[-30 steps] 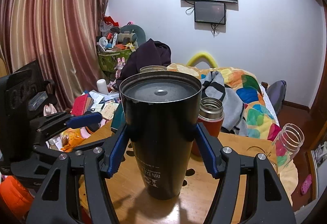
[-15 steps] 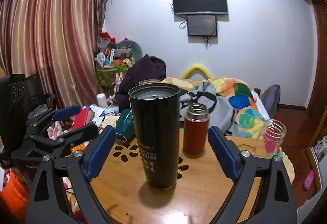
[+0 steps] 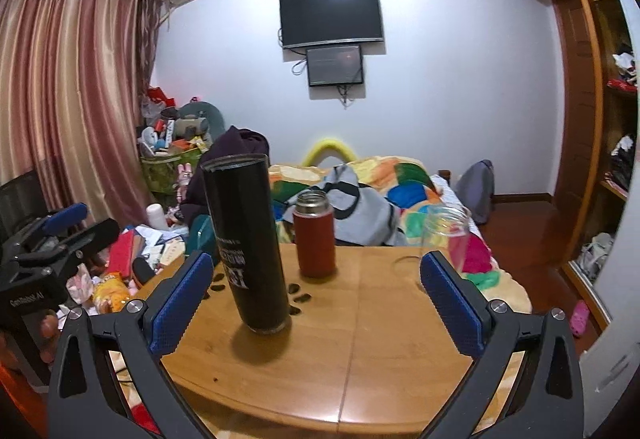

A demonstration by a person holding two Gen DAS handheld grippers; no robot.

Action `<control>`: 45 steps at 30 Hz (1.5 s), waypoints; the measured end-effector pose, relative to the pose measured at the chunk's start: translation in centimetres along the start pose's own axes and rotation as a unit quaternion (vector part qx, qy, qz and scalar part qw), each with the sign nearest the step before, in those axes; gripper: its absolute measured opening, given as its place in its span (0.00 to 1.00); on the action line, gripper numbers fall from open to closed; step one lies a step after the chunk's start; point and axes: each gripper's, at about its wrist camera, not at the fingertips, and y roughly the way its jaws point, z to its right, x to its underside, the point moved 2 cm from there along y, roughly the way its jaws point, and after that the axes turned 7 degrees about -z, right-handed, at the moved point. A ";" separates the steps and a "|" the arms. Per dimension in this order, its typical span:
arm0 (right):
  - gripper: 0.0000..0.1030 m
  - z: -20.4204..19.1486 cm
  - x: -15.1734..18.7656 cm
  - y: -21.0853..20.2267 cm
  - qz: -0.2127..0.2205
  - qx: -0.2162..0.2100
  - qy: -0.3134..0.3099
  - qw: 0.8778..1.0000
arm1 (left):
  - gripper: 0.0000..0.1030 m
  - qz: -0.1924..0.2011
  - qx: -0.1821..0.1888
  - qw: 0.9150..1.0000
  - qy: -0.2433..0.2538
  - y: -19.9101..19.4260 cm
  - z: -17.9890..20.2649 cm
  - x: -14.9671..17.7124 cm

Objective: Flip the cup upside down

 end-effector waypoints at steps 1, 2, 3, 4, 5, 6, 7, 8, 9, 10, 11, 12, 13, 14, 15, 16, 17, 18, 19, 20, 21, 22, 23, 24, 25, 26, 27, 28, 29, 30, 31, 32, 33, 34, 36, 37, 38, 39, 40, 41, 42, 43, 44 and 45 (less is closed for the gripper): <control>1.00 0.1 0.2 -0.2 0.000 0.000 0.001 1.000 | 1.00 0.002 -0.003 1.000 0.000 -0.1 0.2 0.2; 1.00 0.1 0.4 -0.4 -0.001 0.000 0.002 1.000 | 1.00 0.003 -0.006 1.000 0.000 -0.3 0.4 0.4; 1.00 0.1 0.6 -0.5 -0.002 0.001 0.002 1.000 | 1.00 0.004 -0.010 1.000 0.001 -0.4 0.5 0.6; 1.00 0.1 0.7 -0.6 -0.002 0.002 0.002 1.000 | 1.00 0.005 -0.012 1.000 0.001 -0.4 0.6 0.7; 1.00 0.1 0.9 -0.7 -0.003 0.001 0.001 1.000 | 1.00 0.004 -0.012 1.000 0.001 -0.4 0.8 0.9; 1.00 0.1 1.0 -0.8 -0.004 0.001 0.000 1.000 | 1.00 0.002 -0.011 1.000 0.000 -0.4 1.0 1.1; 1.00 0.0 1.2 -0.9 -0.005 0.001 -0.001 1.000 | 1.00 0.001 -0.009 1.000 0.001 -0.5 1.1 1.1; 1.00 -0.1 1.3 -1.0 -0.005 0.001 -0.002 1.000 | 1.00 -0.002 -0.008 1.000 0.002 -0.5 1.3 1.2; 1.00 -0.1 1.5 -1.1 -0.004 0.002 -0.003 1.000 | 1.00 -0.004 -0.008 1.000 0.002 -0.4 1.4 1.3; 1.00 -0.2 1.6 -1.1 -0.004 0.004 -0.004 1.000 | 1.00 -0.004 -0.008 1.000 0.003 -0.5 1.4 1.4; 1.00 -0.2 1.6 -1.1 -0.004 0.006 -0.004 1.000 | 1.00 -0.005 -0.007 1.000 0.004 -0.5 1.5 1.4; 1.00 -0.2 1.6 -1.1 -0.004 0.007 -0.005 1.000 | 1.00 -0.006 -0.006 1.000 0.004 -0.5 1.5 1.5; 1.00 -0.2 1.6 -1.1 -0.004 0.007 -0.006 1.000 | 1.00 -0.006 -0.005 1.000 0.004 -0.6 1.5 1.5; 1.00 -0.2 1.7 -1.2 -0.004 0.007 -0.006 1.000 | 1.00 -0.006 -0.003 1.000 0.003 -0.6 1.5 1.5; 1.00 -0.2 1.7 -1.1 -0.003 0.007 -0.006 1.000 | 1.00 -0.006 -0.003 1.000 0.003 -0.6 1.4 1.5; 1.00 -0.2 1.7 -1.2 -0.004 0.007 -0.005 1.000 | 1.00 -0.006 -0.002 1.000 0.003 -0.6 1.4 1.5; 1.00 -0.2 1.7 -1.1 -0.004 0.007 -0.004 1.000 | 1.00 -0.007 -0.001 1.000 0.002 -0.6 1.3 1.5; 1.00 -0.2 1.7 -1.1 -0.005 0.006 -0.003 1.000 | 1.00 -0.007 -0.001 1.000 0.001 -0.6 1.3 1.5; 1.00 -0.2 1.8 -1.0 -0.005 0.006 -0.002 1.000 | 1.00 -0.008 0.000 1.000 0.001 -0.6 1.2 1.5; 1.00 -0.2 1.7 -1.0 -0.005 0.006 -0.001 1.000 | 1.00 -0.009 0.001 1.000 0.000 -0.6 1.2 1.6; 1.00 -0.2 1.8 -0.9 -0.005 0.007 0.000 1.000 | 1.00 -0.010 0.001 1.000 0.000 -0.6 1.1 1.6; 1.00 -0.1 1.8 -0.9 -0.005 0.006 0.001 1.000 | 1.00 -0.010 0.001 1.000 0.000 -0.5 1.1 1.6; 1.00 -0.1 1.7 -0.9 -0.005 0.005 0.002 1.000 | 1.00 -0.010 0.002 1.000 0.000 -0.5 1.1 1.6; 1.00 -0.1 1.7 -0.9 -0.005 0.005 0.003 1.000 | 1.00 -0.010 0.002 1.000 0.000 -0.5 1.1 1.6; 1.00 -0.1 1.7 -0.9 -0.005 0.006 0.002 1.000 | 1.00 -0.010 0.002 1.000 -0.001 -0.5 1.1 1.6; 1.00 -0.1 1.7 -0.9 -0.004 0.007 0.002 1.000 | 1.00 -0.010 0.003 1.000 0.000 -0.4 1.1 1.6; 1.00 -0.1 1.7 -0.9 -0.004 0.007 0.001 1.000 | 1.00 -0.010 0.004 1.000 0.000 -0.4 1.1 1.6; 1.00 -0.1 1.7 -0.9 -0.004 0.006 0.001 1.000 | 1.00 -0.010 0.004 1.000 0.000 -0.4 1.2 1.6; 1.00 -0.1 1.8 -0.9 -0.004 0.006 0.002 1.000 | 1.00 -0.010 0.004 1.000 0.001 -0.4 1.2 1.6; 1.00 -0.1 1.7 -0.9 -0.004 0.006 0.002 1.000 | 1.00 -0.010 0.005 1.000 0.002 -0.4 1.2 1.6; 1.00 -0.1 1.7 -0.9 -0.004 0.006 0.001 1.000 | 1.00 -0.010 0.005 1.000 0.002 -0.4 1.3 1.6; 1.00 -0.1 1.7 -0.9 -0.003 0.006 0.001 1.000 | 1.00 -0.010 0.006 1.000 0.002 -0.4 1.3 1.6; 1.00 -0.1 1.7 -0.9 -0.003 0.006 0.001 1.000 | 1.00 -0.010 0.006 1.000 0.002 -0.5 1.3 1.7; 1.00 -0.1 1.7 -1.0 -0.003 0.006 0.001 1.000 | 1.00 -0.010 0.007 1.000 0.003 -0.5 1.4 1.7; 1.00 -0.1 1.7 -1.0 -0.002 0.006 0.000 1.000 | 1.00 -0.008 0.008 1.000 0.003 -0.6 1.4 1.7; 1.00 -0.1 1.7 -1.0 -0.001 0.006 0.000 1.000 | 1.00 -0.007 0.010 1.000 0.004 -0.7 1.4 1.7; 1.00 -0.1 1.7 -1.1 0.000 0.006 0.000 1.000 | 1.00 -0.007 0.011 1.000 0.004 -0.7 1.4 1.7; 1.00 -0.1 1.7 -1.1 0.000 0.006 0.000 1.000 | 1.00 -0.006 0.011 1.000 0.005 -0.8 1.4 1.6; 1.00 -0.1 1.7 -1.1 0.001 0.006 0.000 1.000 | 1.00 -0.005 0.011 1.000 0.005 -0.8 1.4 1.7; 1.00 -0.1 1.7 -1.1 0.001 0.006 0.000 1.000 | 1.00 -0.005 0.012 1.000 0.005 -0.8 1.4 1.6; 1.00 -0.1 1.7 -1.1 0.001 0.006 0.001 1.000 | 1.00 -0.004 0.012 1.000 0.005 -0.9 1.5 1.6; 1.00 -0.1 1.7 -1.1 0.001 0.006 0.001 1.000 | 1.00 -0.004 0.012 1.000 0.006 -0.9 1.5 1.6; 1.00 -0.1 1.7 -1.1 0.001 0.005 0.001 1.000 | 1.00 -0.004 0.012 1.000 0.006 -0.9 1.5 1.6; 1.00 -0.1 1.7 -1.2 0.001 0.005 0.000 1.000 | 1.00 -0.004 0.013 1.000 0.006 -0.9 1.5 1.6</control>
